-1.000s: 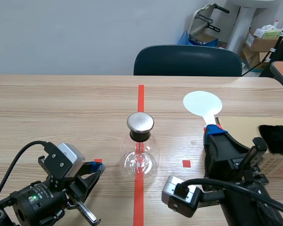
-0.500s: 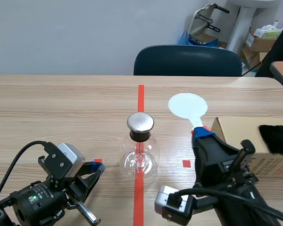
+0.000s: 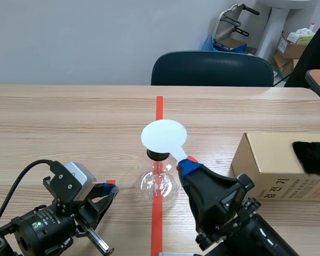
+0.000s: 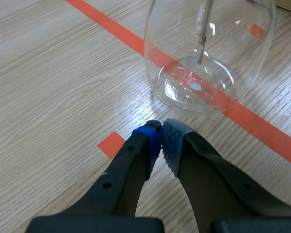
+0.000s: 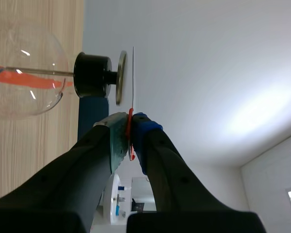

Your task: Do the electroscope experiment

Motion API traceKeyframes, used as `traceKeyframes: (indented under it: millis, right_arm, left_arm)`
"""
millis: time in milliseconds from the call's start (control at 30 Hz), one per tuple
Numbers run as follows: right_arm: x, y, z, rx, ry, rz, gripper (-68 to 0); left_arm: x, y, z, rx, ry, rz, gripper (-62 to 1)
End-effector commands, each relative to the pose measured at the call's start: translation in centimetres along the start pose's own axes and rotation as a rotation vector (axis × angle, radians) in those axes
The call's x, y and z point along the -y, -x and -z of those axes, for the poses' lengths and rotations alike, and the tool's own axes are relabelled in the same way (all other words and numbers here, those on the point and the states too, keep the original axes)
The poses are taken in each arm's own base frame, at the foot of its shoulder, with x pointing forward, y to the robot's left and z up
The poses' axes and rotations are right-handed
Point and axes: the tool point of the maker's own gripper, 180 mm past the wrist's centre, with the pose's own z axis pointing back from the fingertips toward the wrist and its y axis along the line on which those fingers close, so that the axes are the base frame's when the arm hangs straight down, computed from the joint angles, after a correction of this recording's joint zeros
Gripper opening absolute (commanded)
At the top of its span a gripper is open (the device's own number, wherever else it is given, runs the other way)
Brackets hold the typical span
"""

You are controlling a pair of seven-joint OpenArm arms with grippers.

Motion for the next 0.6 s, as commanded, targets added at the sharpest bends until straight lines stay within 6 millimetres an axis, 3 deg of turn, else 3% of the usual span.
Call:
traceKeyframes:
  millis: [0, 567]
  right_arm:
    - [1.21, 0.26, 0.07, 0.007, 0.065, -0.022, -66.5]
    - [1.21, 0.2, 0.07, 0.011, 0.065, -0.022, -66.5]
  left_arm:
    - [-0.18, -0.71, 0.05, 0.024, -0.005, -0.001, -55.4]
    - [-0.18, -0.71, 0.05, 0.024, -0.005, -0.001, -55.4]
